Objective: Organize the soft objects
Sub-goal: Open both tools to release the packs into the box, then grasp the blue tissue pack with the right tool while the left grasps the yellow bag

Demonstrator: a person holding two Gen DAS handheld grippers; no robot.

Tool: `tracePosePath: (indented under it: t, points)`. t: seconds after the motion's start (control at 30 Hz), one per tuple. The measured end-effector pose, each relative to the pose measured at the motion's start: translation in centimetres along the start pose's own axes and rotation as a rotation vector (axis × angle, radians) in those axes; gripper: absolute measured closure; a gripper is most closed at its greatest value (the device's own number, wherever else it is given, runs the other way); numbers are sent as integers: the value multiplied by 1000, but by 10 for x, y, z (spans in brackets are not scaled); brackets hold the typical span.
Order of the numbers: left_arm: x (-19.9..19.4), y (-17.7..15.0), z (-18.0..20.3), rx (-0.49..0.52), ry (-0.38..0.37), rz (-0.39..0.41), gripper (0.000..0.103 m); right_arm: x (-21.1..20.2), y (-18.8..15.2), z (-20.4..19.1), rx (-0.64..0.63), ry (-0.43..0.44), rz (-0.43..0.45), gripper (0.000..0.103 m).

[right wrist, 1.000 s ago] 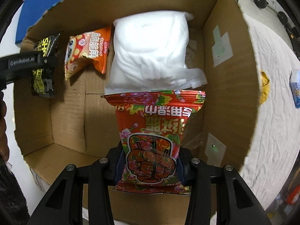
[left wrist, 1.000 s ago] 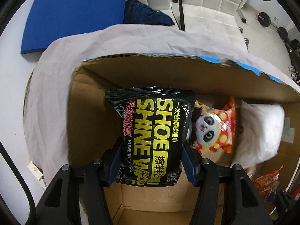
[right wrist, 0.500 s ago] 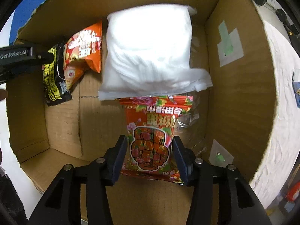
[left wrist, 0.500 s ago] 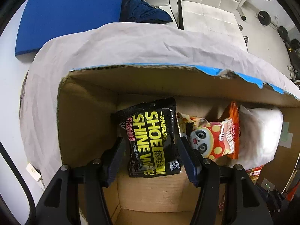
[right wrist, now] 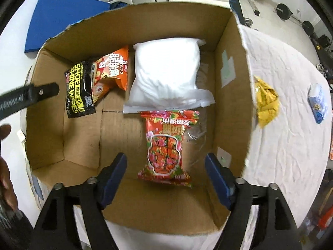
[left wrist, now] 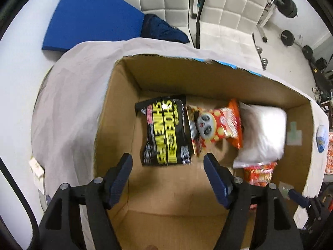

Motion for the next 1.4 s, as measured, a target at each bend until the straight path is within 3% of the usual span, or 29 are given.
tracePosePath:
  t: [0.07, 0.23, 0.9, 1.2, 1.4]
  points:
    - [-11, -10, -2, -1, 4, 23, 15, -14, 0, 4, -2, 3, 19, 10]
    - [-43, -30, -2, 18, 12, 77, 2, -43, -11, 6, -15, -1, 61, 0]
    - [-176, -81, 16, 13, -22, 259, 1, -175, -43, 12, -8, 54, 271, 0]
    - [-184, -88, 28, 14, -8, 251, 1, -169, -50, 32, 9, 91, 239, 0]
    - [-190, -76, 72, 61, -49, 253, 1, -165, -50, 92, 102, 97, 219, 0]
Point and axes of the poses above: each gripper's, at about its wrist camera, not at the fingertips, and x roughly the way its jaws point, z to its right, y to its top, the point moved 2 cm from there along x, roughly the way its jaws point, and after that the axes turned 11 degrees about z, right-handed, at the moved point
